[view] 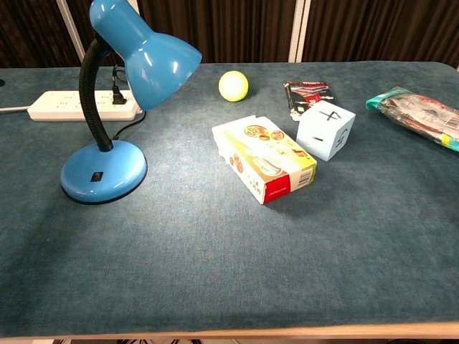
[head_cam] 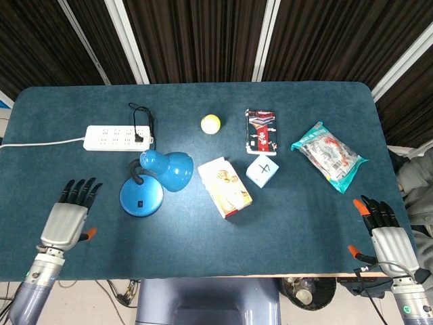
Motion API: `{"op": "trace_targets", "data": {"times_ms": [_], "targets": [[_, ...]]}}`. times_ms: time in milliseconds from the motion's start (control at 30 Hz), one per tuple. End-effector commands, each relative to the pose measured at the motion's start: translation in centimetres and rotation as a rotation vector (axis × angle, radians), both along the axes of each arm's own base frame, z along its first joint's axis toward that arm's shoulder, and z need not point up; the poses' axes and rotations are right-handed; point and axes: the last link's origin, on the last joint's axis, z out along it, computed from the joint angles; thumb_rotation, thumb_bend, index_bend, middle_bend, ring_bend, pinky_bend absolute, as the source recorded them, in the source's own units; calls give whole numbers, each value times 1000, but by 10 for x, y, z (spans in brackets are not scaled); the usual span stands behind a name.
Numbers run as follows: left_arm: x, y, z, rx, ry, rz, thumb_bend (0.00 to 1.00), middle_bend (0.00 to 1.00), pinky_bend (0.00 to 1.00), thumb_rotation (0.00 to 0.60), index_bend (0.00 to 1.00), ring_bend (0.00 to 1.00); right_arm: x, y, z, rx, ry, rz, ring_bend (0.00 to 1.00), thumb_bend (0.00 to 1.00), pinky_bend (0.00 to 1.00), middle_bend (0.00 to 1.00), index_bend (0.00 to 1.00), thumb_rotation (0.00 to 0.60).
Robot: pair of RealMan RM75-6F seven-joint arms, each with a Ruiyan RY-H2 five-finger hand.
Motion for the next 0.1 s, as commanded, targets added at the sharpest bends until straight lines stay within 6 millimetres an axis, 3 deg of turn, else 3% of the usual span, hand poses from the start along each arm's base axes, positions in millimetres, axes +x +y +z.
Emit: {"op": "trace_targets", "data": {"times_ms": [33, 100], "targets": [[-34, -26, 24, 46, 20, -1, 112, 0, 14, 600, 0, 0, 0, 0, 0, -1, 4, 1, 0, 236, 0, 0, 0, 600], [-40, -35, 26, 41, -1, 16, 112, 0, 14, 600, 0, 0, 0, 0, 0, -2, 6, 2, 0, 235, 0, 0, 0, 600]]}}
